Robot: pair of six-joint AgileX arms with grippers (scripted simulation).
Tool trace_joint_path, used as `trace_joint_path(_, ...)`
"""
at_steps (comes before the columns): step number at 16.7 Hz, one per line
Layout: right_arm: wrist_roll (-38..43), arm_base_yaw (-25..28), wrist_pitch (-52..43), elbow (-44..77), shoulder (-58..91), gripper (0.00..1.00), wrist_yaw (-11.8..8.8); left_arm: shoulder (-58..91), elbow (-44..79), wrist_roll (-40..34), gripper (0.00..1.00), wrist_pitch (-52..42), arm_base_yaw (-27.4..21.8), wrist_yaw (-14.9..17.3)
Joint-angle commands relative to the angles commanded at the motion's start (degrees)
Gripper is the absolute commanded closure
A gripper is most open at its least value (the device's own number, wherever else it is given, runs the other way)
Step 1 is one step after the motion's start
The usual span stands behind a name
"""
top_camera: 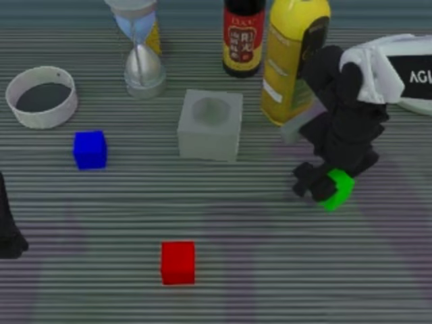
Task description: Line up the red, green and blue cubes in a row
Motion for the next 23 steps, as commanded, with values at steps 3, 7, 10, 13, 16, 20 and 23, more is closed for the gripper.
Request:
trace_joint_path(3, 0.0, 0.0, 0.0, 0.0, 0.0, 1.0, 0.0, 0.0, 0.0, 0.0, 0.0, 0.0, 0.0, 0.0)
trace_joint_path(7, 0.0, 0.0, 0.0, 0.0, 0.0, 1.0, 0.0, 0.0, 0.0, 0.0, 0.0, 0.0, 0.0, 0.0)
trace_joint_path(10, 0.31, 0.1, -0.77, 0.54, -1.87, 1.0, -0.44, 0.0, 0.0, 0.0, 0.0, 0.0, 0.0, 0.0)
trace_joint_path(13, -0.01, 0.49, -3.11, 2.22, -2.55, 1.0, -0.53, 0.0, 0.0, 0.0, 0.0, 0.0, 0.0, 0.0)
trace_joint_path(16, 0.05, 0.58, -9.29, 6.02, -4.68, 1.0, -0.53, 0.0, 0.0, 0.0, 0.0, 0.0, 0.0, 0.0)
trace_joint_path(20, 0.17, 0.59, -14.56, 9.27, -6.92, 1.0, -0.49, 0.0, 0.0, 0.0, 0.0, 0.0, 0.0, 0.0)
trace_joint_path(23, 0.26, 0.42, -14.45, 9.17, -6.71, 1.0, -0.52, 0.0, 0.0, 0.0, 0.0, 0.0, 0.0, 0.0)
